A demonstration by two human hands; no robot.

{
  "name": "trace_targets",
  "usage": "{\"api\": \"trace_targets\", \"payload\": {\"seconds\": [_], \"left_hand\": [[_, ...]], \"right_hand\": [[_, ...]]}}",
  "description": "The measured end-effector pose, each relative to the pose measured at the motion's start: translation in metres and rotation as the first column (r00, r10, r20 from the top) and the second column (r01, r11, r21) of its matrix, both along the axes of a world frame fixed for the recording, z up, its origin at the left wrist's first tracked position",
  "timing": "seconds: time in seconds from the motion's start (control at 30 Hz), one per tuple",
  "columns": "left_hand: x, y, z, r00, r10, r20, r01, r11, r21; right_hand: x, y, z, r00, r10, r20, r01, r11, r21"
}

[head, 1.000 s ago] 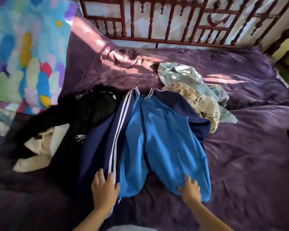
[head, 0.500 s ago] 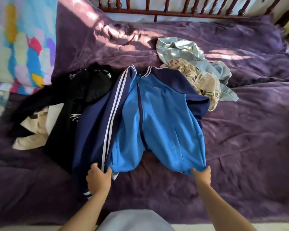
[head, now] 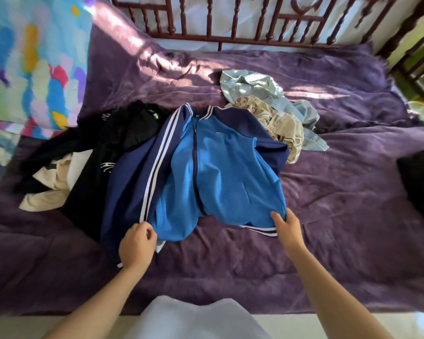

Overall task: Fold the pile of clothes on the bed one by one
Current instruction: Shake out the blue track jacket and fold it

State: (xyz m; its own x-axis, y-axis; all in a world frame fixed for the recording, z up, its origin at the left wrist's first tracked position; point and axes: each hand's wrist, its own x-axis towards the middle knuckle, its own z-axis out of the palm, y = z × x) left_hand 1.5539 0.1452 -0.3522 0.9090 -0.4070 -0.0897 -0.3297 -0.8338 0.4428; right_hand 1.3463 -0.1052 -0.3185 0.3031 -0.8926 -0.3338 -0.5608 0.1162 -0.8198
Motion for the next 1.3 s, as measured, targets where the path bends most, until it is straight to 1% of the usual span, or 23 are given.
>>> {"api": "trace_targets", "payload": {"seconds": [0.07, 0.13, 0.2, 0.23, 0.27, 0.3, 0.33, 0.37, 0.4, 0.43, 0.47, 0.53, 0.6, 0.7, 0.8, 0.87, 0.93, 1.0, 1.1, 1.17, 1.2, 1.23, 1.3], "left_hand": [[-0.014, -0.004, -0.008, 0.974, 0.042, -0.221, -0.033, 0.998, 0.044], [-0.023, -0.009, -0.016, 0.918, 0.058, -0.393, -0.04, 0.998, 0.055], [-0.029, -0.016, -0.021, 0.844, 0.108, -0.526, -0.117, 0.993, 0.015], [-0.03, -0.02, -0.026, 0.788, 0.154, -0.595, -0.201, 0.979, -0.012], [-0.031, -0.023, -0.029, 0.718, 0.2, -0.666, -0.312, 0.949, -0.051], [-0.033, -0.025, -0.031, 0.652, 0.241, -0.719, -0.426, 0.901, -0.084], [-0.036, -0.027, -0.032, 0.606, 0.273, -0.747, -0.501, 0.86, -0.092], [-0.038, -0.028, -0.033, 0.589, 0.289, -0.755, -0.537, 0.838, -0.098], [-0.041, -0.027, -0.035, 0.591, 0.3, -0.749, -0.538, 0.838, -0.089], [-0.043, -0.026, -0.039, 0.591, 0.311, -0.744, -0.537, 0.84, -0.075], [-0.045, -0.024, -0.042, 0.582, 0.318, -0.748, -0.53, 0.846, -0.053], [-0.048, -0.019, -0.045, 0.569, 0.294, -0.768, -0.501, 0.865, -0.04], [-0.049, -0.013, -0.048, 0.578, 0.244, -0.779, -0.459, 0.886, -0.063], [-0.039, -0.008, -0.057, 0.621, 0.169, -0.766, -0.399, 0.908, -0.124], [-0.035, -0.006, -0.065, 0.63, 0.131, -0.765, -0.376, 0.914, -0.153], [-0.04, -0.008, -0.067, 0.691, 0.127, -0.712, -0.341, 0.925, -0.166], [-0.047, -0.016, -0.061, 0.759, 0.089, -0.646, -0.303, 0.925, -0.229], [-0.052, -0.026, -0.055, 0.778, 0.076, -0.623, -0.3, 0.917, -0.263], [-0.049, -0.033, -0.058, 0.736, 0.133, -0.663, -0.417, 0.861, -0.291], [-0.041, -0.035, -0.065, 0.662, 0.202, -0.722, -0.563, 0.77, -0.301], [-0.038, -0.035, -0.068, 0.622, 0.226, -0.749, -0.608, 0.742, -0.281], [-0.037, -0.036, -0.069, 0.586, 0.229, -0.777, -0.621, 0.743, -0.25], [-0.038, -0.036, -0.069, 0.54, 0.201, -0.817, -0.565, 0.806, -0.175]], "right_hand": [[0.006, 0.004, 0.028, 0.987, -0.066, 0.148, 0.06, 0.997, 0.046], [0.01, 0.003, 0.056, 0.942, -0.164, 0.293, 0.125, 0.981, 0.147], [0.006, -0.005, 0.076, 0.861, -0.333, 0.385, 0.205, 0.919, 0.337], [0.001, -0.012, 0.08, 0.805, -0.444, 0.394, 0.242, 0.852, 0.465], [-0.007, -0.017, 0.081, 0.753, -0.542, 0.374, 0.272, 0.773, 0.573], [-0.017, -0.023, 0.077, 0.72, -0.62, 0.312, 0.321, 0.696, 0.642], [-0.027, -0.027, 0.068, 0.698, -0.675, 0.238, 0.394, 0.64, 0.659], [-0.039, -0.028, 0.055, 0.701, -0.696, 0.157, 0.479, 0.622, 0.619], [-0.052, -0.026, 0.04, 0.703, -0.706, 0.086, 0.558, 0.623, 0.548], [-0.063, -0.021, 0.025, 0.726, -0.688, 0.012, 0.6, 0.641, 0.478], [-0.072, -0.015, 0.009, 0.764, -0.643, -0.059, 0.608, 0.686, 0.399], [-0.082, 0.002, -0.012, 0.861, -0.481, -0.165, 0.508, 0.811, 0.29], [-0.087, 0.016, -0.028, 0.915, -0.32, -0.247, 0.382, 0.884, 0.27], [-0.09, 0.029, -0.051, 0.922, -0.198, -0.333, 0.297, 0.913, 0.28], [-0.092, 0.04, -0.067, 0.916, -0.105, -0.386, 0.23, 0.928, 0.293], [-0.091, 0.048, -0.066, 0.909, -0.062, -0.412, 0.208, 0.924, 0.322], [-0.089, 0.051, -0.069, 0.902, -0.042, -0.431, 0.195, 0.928, 0.318], [-0.088, 0.052, -0.071, 0.896, -0.018, -0.444, 0.173, 0.934, 0.312], [-0.087, 0.052, -0.065, 0.903, 0.0, -0.429, 0.162, 0.927, 0.34], [-0.087, 0.05, -0.062, 0.915, -0.002, -0.404, 0.152, 0.929, 0.338], [-0.088, 0.048, -0.065, 0.919, -0.002, -0.394, 0.144, 0.933, 0.33], [-0.089, 0.047, -0.066, 0.918, 0.007, -0.396, 0.135, 0.935, 0.329], [-0.087, 0.049, -0.067, 0.912, 0.039, -0.408, 0.105, 0.94, 0.325]]}}
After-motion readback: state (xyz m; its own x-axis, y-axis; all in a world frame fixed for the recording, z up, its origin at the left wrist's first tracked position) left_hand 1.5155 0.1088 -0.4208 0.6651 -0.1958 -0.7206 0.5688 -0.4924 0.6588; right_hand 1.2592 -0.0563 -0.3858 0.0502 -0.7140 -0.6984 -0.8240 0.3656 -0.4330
